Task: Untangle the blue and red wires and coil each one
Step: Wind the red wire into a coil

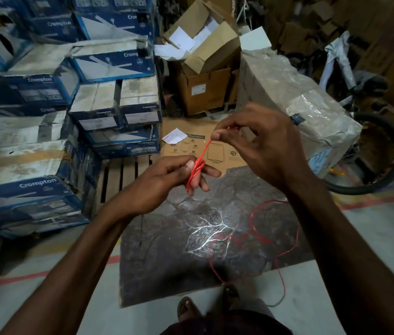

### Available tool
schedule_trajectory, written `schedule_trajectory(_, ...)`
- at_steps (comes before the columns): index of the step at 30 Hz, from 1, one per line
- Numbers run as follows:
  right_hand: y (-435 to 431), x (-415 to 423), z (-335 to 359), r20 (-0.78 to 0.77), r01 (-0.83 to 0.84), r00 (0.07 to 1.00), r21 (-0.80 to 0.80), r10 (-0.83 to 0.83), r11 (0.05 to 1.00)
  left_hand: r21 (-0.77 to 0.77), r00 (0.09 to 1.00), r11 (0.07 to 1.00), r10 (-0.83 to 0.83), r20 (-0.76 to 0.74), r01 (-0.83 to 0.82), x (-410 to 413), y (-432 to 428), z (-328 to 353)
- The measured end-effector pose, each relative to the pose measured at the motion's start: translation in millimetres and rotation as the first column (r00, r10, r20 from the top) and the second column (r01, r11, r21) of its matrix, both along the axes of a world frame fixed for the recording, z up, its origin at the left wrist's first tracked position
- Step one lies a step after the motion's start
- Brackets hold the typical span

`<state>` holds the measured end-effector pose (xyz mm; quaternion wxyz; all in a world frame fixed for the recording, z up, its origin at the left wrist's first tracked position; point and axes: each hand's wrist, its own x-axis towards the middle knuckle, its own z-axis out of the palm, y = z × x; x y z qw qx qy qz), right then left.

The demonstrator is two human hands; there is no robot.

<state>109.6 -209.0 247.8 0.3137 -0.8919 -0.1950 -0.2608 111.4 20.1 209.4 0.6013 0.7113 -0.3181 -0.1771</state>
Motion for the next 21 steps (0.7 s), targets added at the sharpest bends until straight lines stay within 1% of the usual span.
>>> schedule_trajectory(1,1,7,-3,-0.013,-0.023,1.000,0.038,0.023,0.999,-0.057,0.997,0.998,-0.033,-0.065,0.029,0,3,2)
schedule_trajectory(3,5,19,-15,-0.088,-0.076,0.992,0.125,0.087,0.989,-0.185,0.984,0.982,-0.077,-0.160,0.047,-2,4,4)
schedule_trajectory(6,17,29,-44,-0.227,-0.104,0.960,0.256,0.164,0.961,-0.336,0.969,0.941,-0.050,-0.243,-0.036,-1,4,0)
schedule_trajectory(9,33,22,-79,-0.363,-0.091,0.904,0.353,0.225,0.931,-0.361,0.959,0.917,0.071,-0.274,-0.171,4,6,3)
schedule_trajectory(12,50,4,-100,-0.450,-0.084,0.843,0.429,0.294,0.899,-0.403,0.960,0.892,0.103,-0.262,-0.206,7,5,7)
schedule_trajectory(14,59,-9,-108,-0.500,-0.062,0.818,0.416,0.285,0.907,-0.435,0.954,0.873,0.100,-0.281,-0.219,10,3,3)
schedule_trajectory(17,66,-28,-113,-0.557,-0.047,0.791,0.355,0.252,0.934,-0.467,0.930,0.835,0.134,-0.342,-0.292,18,-1,-2)
schedule_trajectory(19,69,-41,-111,-0.555,-0.069,0.805,0.263,0.209,0.962,-0.484,0.909,0.800,0.172,-0.379,-0.354,22,-4,-4)
schedule_trajectory(21,70,-53,-104,-0.523,-0.072,0.842,0.128,0.129,0.989,-0.476,0.887,0.775,0.230,-0.401,-0.416,23,-9,-5)
